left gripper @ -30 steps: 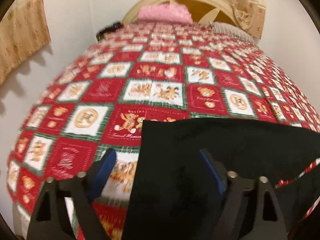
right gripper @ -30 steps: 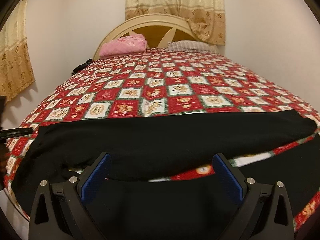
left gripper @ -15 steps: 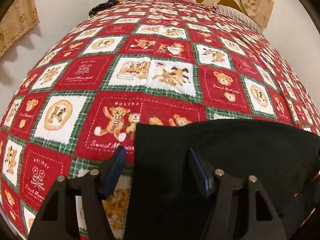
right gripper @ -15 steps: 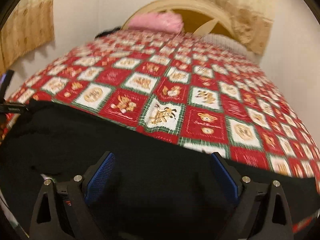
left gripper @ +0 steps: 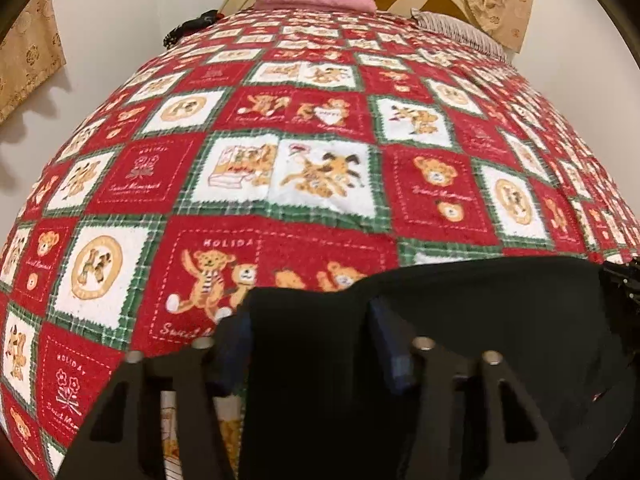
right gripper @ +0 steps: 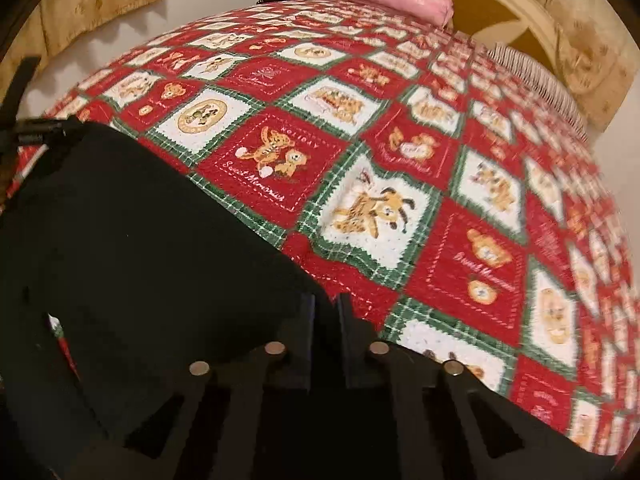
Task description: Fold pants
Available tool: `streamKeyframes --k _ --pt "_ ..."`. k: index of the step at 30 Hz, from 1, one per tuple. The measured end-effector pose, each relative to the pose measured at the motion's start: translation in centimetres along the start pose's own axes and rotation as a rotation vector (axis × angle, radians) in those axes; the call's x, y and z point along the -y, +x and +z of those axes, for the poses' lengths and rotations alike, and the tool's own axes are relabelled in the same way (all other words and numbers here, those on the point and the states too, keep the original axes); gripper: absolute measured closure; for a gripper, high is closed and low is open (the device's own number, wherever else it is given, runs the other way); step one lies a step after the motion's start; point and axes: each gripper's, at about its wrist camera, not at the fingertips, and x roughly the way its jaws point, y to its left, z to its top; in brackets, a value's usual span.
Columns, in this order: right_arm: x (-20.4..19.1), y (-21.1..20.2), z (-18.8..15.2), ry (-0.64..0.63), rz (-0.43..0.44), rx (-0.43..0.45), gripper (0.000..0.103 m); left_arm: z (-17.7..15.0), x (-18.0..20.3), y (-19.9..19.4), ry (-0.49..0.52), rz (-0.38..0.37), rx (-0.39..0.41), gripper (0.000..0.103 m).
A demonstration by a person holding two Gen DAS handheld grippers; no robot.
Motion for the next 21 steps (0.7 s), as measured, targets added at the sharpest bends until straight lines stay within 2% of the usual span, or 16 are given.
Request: streamKeyframes --k 2,5,9,14,18,21 --pt "-0.1 -1.3 0.1 0.019 -0.013 0.037 0.098 0.2 0.1 -0.1 -0.012 -0.039 -0.009 0.076" --pt "0.3 -4.8 0.3 0.087 -0.011 0.140 0.099 0.5 0.5 -1.2 -0.014 -0.018 0.023 0.081" --pt "-0.2 -9.2 0.5 0.122 -0.014 0.248 0.099 0.5 0.4 -4.7 -0.037 -0.032 0.113 0.082" --pt "-2.6 -14.7 -1.1 0.113 0.009 0.378 0.099 -0.6 -0.1 -10.4 -0.048 -0.063 0.244 0.082" --pt "-5.1 -17.9 -4.2 0.096 0.056 0.460 0.101 -3.8 -0.3 -14.5 -0.048 -0.076 0.332 0.082" --pt "-7.1 -18.8 -6.9 0.060 0.062 0.479 0.101 -6.6 -0.4 -16.0 -0.050 -0.078 0.361 0.082"
